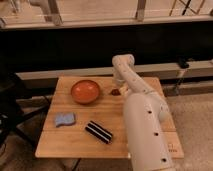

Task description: Place the pepper on the white sponge

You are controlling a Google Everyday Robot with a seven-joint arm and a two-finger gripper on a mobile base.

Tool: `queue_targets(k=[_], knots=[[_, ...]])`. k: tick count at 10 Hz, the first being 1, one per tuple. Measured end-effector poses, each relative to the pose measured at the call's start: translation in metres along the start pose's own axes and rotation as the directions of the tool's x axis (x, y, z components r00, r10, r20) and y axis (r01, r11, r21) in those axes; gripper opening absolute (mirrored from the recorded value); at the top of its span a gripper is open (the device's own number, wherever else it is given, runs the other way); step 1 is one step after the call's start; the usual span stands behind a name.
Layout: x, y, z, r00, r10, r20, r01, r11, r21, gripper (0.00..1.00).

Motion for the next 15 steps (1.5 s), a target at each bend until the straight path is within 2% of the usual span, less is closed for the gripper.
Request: queue_targets(k=[3, 7, 8, 10, 15], knots=[[0.0, 0.0, 0.002, 1.0, -0.006, 0.006, 0.006, 1.0, -0.003, 0.5], [-0.002, -0.001, -0.001, 1.0, -0.02, 0.01, 0.02, 1.0, 0.004, 0.08], [-0.002, 0.0, -0.002, 1.0, -0.022, 0.014, 0.021, 1.0, 0.008, 0.02], [-0.002, 0.003, -0.01, 0.999, -0.03, 0.025, 0.029, 0.999, 0.028, 0.0], [-0.005, 0.014, -0.031, 0.996, -0.071, 0.055, 0.064, 0.991, 0.117, 0.0]])
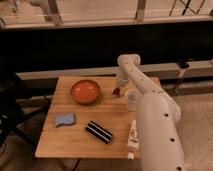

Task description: Place the pepper on the white sponge

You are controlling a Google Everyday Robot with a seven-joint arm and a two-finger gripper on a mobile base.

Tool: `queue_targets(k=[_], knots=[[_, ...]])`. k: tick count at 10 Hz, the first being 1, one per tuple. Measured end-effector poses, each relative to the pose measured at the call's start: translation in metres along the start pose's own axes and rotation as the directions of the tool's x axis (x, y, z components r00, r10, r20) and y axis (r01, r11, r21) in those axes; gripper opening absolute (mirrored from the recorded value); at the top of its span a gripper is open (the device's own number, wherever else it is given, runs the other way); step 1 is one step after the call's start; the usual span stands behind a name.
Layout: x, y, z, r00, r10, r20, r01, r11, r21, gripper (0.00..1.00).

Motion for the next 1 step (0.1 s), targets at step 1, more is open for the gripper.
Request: queue_targets(k=[1], knots=[[-0.0008, 0.0019, -0.0061, 1.0, -0.011, 0.004, 0.01, 0.999, 0.032, 0.0]])
